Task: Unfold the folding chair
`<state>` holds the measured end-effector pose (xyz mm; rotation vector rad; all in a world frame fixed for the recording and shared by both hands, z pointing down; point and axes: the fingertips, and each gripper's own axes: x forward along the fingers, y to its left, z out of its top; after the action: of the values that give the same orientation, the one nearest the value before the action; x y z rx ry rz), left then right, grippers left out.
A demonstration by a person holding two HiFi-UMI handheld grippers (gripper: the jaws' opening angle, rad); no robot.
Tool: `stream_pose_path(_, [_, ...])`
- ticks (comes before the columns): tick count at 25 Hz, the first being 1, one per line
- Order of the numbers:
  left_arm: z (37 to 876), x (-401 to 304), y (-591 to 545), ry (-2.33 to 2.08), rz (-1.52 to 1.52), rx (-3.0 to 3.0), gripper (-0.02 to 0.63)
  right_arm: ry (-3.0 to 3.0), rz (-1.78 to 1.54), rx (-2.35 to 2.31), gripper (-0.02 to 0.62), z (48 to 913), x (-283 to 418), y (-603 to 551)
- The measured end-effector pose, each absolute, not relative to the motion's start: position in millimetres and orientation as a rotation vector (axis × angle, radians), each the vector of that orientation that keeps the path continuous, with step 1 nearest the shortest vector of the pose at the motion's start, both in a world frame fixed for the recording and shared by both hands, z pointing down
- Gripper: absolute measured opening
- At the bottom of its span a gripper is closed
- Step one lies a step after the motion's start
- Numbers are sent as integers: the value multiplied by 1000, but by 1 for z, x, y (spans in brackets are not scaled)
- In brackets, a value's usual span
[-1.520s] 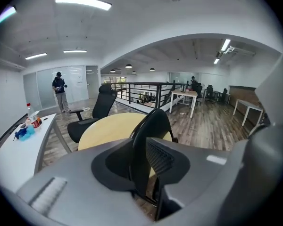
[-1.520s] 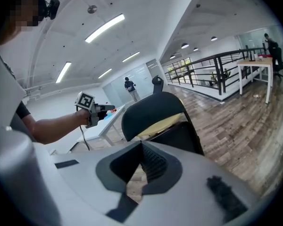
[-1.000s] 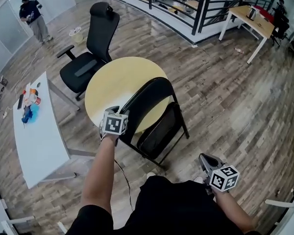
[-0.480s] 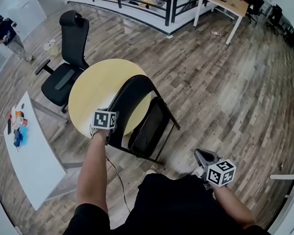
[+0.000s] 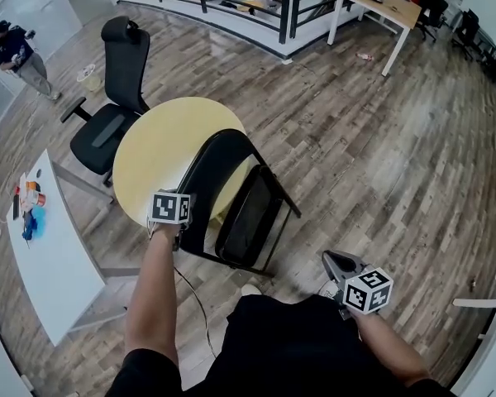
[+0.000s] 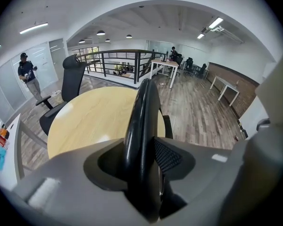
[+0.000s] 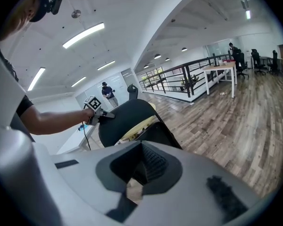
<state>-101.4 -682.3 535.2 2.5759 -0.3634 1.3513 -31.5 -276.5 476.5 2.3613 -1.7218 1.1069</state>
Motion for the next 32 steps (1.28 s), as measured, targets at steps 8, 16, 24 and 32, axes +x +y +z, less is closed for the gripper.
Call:
stream_pose_path(8, [515,-114,-613,-381,1324,2542,170,-1813,1125,2270,5,487,-18,-257])
stream_pose_path(16, [479,-93,-518,-384,1324,2549,152,-1943,1106,2147,5,484,2,-234])
stream_pose_path(24, [459,-77,-447,-415,1269,2619,144,-2024,1167,2079,5,494,14,-198])
stream_pose_path(32, [450,-68,-395,-380,1234,2578,127,-2097,1246,2002,6,517,18,-178])
